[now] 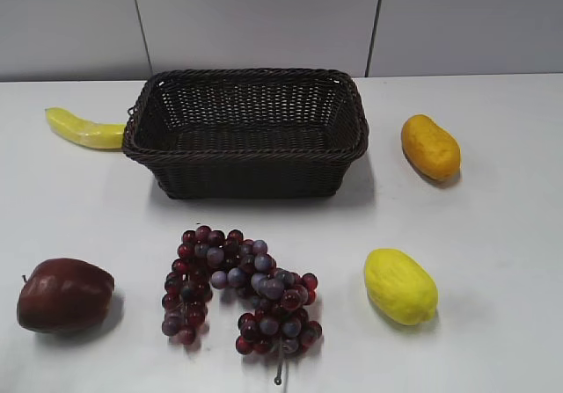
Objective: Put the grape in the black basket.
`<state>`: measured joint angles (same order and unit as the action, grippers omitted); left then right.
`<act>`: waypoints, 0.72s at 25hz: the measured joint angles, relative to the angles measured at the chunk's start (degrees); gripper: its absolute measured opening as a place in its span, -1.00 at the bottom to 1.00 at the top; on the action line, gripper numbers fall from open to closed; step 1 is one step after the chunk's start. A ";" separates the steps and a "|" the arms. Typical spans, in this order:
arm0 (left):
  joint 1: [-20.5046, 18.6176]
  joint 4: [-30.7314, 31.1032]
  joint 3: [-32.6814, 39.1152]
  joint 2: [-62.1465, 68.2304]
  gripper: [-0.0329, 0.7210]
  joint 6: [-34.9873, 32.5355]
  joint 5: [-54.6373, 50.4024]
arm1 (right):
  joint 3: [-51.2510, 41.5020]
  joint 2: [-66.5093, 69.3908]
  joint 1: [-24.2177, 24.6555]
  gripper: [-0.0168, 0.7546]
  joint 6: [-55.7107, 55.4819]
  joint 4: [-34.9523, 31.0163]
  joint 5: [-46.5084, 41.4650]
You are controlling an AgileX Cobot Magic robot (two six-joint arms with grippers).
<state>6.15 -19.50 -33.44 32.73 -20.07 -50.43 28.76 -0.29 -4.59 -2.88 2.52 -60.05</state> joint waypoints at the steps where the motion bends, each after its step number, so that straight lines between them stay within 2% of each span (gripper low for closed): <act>1: 1.81 0.09 0.00 0.49 0.40 -0.35 0.06 | 0.00 0.00 0.00 0.34 0.00 0.00 0.00; 5: 8.09 1.49 -0.33 2.97 0.40 -0.89 0.01 | 0.00 0.00 0.00 0.34 0.00 0.00 0.00; 9: 11.94 3.02 -3.60 6.72 0.40 -3.43 -1.83 | 0.00 0.00 0.00 0.34 0.00 0.00 0.00; 13: 13.04 2.61 -8.78 12.36 0.40 -8.60 -4.89 | 0.00 0.00 0.00 0.34 0.00 0.00 0.00; 18: 13.10 -1.97 -15.02 20.05 0.39 -15.56 -7.66 | 0.00 0.00 0.00 0.34 0.00 0.00 0.00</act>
<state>19.25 -21.48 -48.46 52.78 -35.63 -58.09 28.76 -0.29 -4.59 -2.88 2.52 -60.05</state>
